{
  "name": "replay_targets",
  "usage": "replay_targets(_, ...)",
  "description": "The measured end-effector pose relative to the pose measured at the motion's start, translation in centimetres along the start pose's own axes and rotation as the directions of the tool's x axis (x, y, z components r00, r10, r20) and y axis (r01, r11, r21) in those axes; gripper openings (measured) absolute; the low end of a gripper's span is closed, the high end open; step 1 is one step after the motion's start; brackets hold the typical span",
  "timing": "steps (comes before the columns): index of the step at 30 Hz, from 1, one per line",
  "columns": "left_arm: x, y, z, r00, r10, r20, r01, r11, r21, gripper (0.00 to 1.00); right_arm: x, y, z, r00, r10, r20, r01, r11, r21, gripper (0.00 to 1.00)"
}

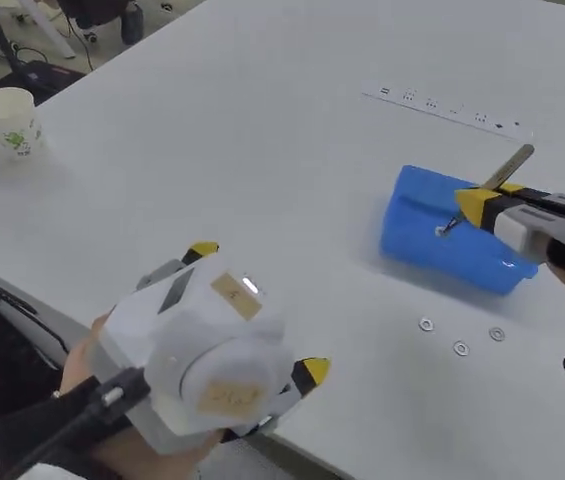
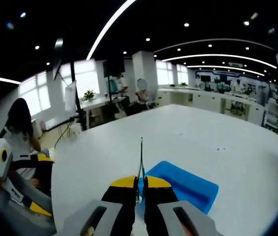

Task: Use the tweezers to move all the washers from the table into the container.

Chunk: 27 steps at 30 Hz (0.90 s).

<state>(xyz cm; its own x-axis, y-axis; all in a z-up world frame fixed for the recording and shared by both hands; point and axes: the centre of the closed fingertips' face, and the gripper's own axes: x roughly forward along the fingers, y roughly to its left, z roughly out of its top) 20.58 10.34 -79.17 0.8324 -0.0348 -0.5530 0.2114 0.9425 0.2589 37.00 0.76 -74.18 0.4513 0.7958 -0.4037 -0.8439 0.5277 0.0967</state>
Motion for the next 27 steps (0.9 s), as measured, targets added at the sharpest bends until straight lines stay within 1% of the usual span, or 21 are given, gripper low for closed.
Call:
replay_targets(5,0.1,-0.2,0.0,1.0,-0.005,-0.006,0.005,1.0,0.008,0.88,0.8,-1.3,0.1,0.9999,-0.016,0.002,0.016,1.0,-0.007,0.01)
replay_targets(8,0.1,-0.2,-0.1,0.9999,-0.007,-0.011,0.007,1.0,0.012,0.88,1.3,-1.8,0.0,0.9997,-0.022,0.003,0.022,1.0,-0.008,0.01)
replay_targets(11,0.2,-0.2,-0.2,0.9998,-0.005,-0.017,0.006,1.0,0.013,0.88,2.1,-2.2,-0.6,0.9995,-0.029,-0.013,0.029,1.0,-0.006,0.01)
replay_targets(13,0.2,-0.2,-0.2,0.9998,-0.005,-0.017,0.005,1.0,0.013,0.88,2.8,-2.9,-1.2,0.9991,-0.035,-0.024,0.035,0.999,-0.008,0.01)
replay_targets(15,0.2,-0.2,-0.2,0.9998,-0.006,-0.019,0.006,1.0,0.014,0.88,3.2,-3.3,-1.6,0.9985,-0.045,-0.033,0.044,0.999,-0.013,0.01)
replay_targets(21,0.3,-0.2,-0.4,0.9995,-0.007,-0.031,0.007,1.0,0.016,0.87,4.6,-3.8,-2.5,0.9975,-0.047,-0.052,0.045,0.999,-0.029,0.01)
replay_targets(24,0.4,-0.2,-0.4,0.9993,-0.007,-0.036,0.008,1.0,0.016,0.87,5.3,-4.2,-3.2,0.997,-0.047,-0.061,0.045,0.999,-0.025,0.01)
replay_targets(27,0.4,-0.2,-0.4,0.9993,-0.007,-0.036,0.008,1.0,0.016,0.87,5.5,-4.2,-3.7,0.9963,-0.045,-0.072,0.044,0.999,-0.017,0.01)
